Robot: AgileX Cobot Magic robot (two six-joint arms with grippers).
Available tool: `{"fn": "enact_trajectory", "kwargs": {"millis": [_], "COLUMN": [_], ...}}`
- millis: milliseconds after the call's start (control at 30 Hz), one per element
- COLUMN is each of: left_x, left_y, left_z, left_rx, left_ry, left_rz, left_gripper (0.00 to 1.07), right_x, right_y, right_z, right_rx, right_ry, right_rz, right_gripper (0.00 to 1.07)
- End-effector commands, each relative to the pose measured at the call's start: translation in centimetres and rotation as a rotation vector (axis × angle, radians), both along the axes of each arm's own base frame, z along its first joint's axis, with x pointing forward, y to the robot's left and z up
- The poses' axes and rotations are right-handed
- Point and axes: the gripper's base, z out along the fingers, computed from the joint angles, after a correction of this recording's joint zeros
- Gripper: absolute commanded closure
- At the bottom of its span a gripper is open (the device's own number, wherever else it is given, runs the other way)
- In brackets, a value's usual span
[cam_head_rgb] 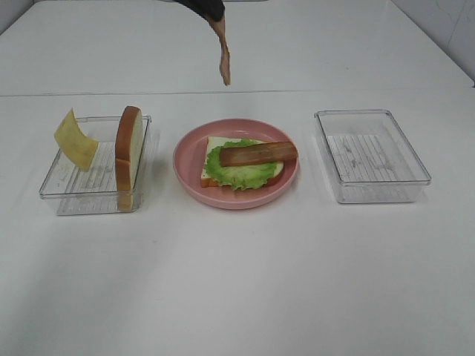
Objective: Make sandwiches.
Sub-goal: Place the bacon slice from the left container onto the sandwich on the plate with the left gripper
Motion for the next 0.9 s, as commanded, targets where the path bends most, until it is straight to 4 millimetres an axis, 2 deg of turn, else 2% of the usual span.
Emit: {"fn": "enact_trajectory", "kwargs": {"millis": [33, 67, 133, 167, 200, 400, 533, 800, 900], "left_x": [0.1, 0.1, 0.7, 0.7, 0.9, 1.0, 1.0, 0.8, 1.0], "left_y": [-2.0, -2.0, -2.8, -2.8, -3.2, -4.7, -5.2, -6.1, -6.4], "left_z": [-3.4, -3.4, -5.6, -5.6, -6.8, -9.3, -9.9, -9.1, -9.8], "left_rx": [0.013, 0.013, 0.020, 0.020, 0.028, 0.013, -0.010, -0.052, -0.071], "left_ry": [0.129, 0.129, 0.174, 0.174, 0.196, 0.237, 0.255, 0.222, 0.225], "left_rz": [-0.072, -0.072, -0.079, -0.079, -0.085, -0.099, -0.116, -0.140, -0.152], "left_gripper": [1.07, 1.07, 1.07, 1.07, 1.07, 1.07, 1.07, 1.07, 1.07], "right_x": [-0.4, -0.4, -0.4, -0.4, -0.4, -0.4, -0.4, -0.4, -0.4], "right_y": [0.0, 0.0, 0.0, 0.0, 0.0, 0.0, 0.0, 0.0, 0.0], "right_z": [0.0, 0.0, 0.0, 0.0, 0.0, 0.0, 0.0, 0.0, 0.0], "right_rx": [0.005, 0.005, 0.005, 0.005, 0.005, 0.005, 0.005, 0.005, 0.005], "right_ry": [-0.036, -0.036, -0.036, -0.036, -0.036, -0.036, -0.036, -0.036, -0.036], "right_rz": [0.003, 0.003, 0.003, 0.003, 0.003, 0.003, 0.003, 0.003, 0.003], "right_gripper": [0.27, 0.27, 0.27, 0.27, 0.27, 0.27, 0.27, 0.27, 0.27]}}
